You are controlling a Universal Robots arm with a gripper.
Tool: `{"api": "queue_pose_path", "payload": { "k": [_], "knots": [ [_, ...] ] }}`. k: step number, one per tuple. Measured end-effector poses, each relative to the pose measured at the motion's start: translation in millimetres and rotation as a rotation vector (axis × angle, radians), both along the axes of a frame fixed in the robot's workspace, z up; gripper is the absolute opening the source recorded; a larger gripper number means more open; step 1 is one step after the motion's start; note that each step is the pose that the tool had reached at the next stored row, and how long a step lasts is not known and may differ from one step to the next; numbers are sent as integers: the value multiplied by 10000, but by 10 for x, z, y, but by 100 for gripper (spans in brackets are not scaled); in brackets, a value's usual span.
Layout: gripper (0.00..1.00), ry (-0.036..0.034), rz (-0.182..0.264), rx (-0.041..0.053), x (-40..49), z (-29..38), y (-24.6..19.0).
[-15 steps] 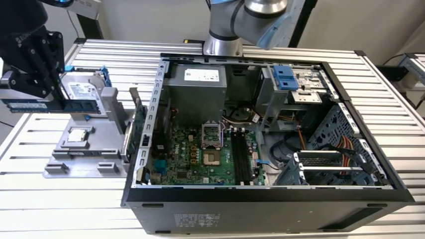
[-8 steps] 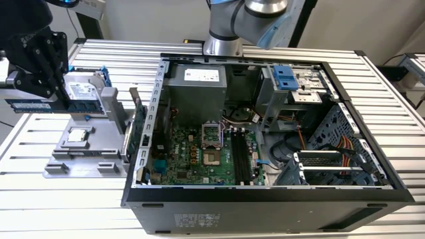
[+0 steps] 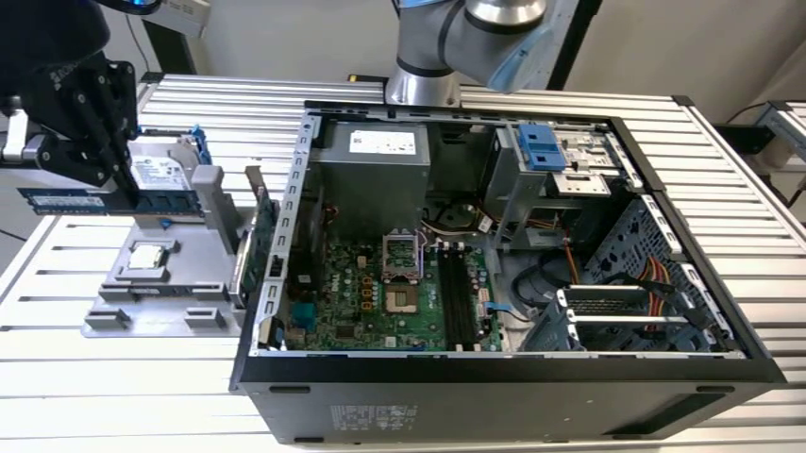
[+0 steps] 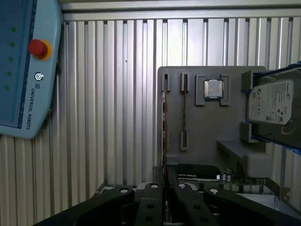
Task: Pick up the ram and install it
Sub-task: 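Pick up the ram and move it above insertion slot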
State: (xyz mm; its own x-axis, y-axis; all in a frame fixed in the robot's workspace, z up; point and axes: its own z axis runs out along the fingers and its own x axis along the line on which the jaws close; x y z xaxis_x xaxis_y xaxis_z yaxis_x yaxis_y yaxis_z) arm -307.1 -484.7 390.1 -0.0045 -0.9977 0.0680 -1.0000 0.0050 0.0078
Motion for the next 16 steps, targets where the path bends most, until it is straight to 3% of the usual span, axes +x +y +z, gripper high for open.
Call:
{"api": "queue_pose_path", "payload": {
  "k": [16],
  "knots": [
    [0, 2, -43, -83, 114, 1, 0]
  ]
}}
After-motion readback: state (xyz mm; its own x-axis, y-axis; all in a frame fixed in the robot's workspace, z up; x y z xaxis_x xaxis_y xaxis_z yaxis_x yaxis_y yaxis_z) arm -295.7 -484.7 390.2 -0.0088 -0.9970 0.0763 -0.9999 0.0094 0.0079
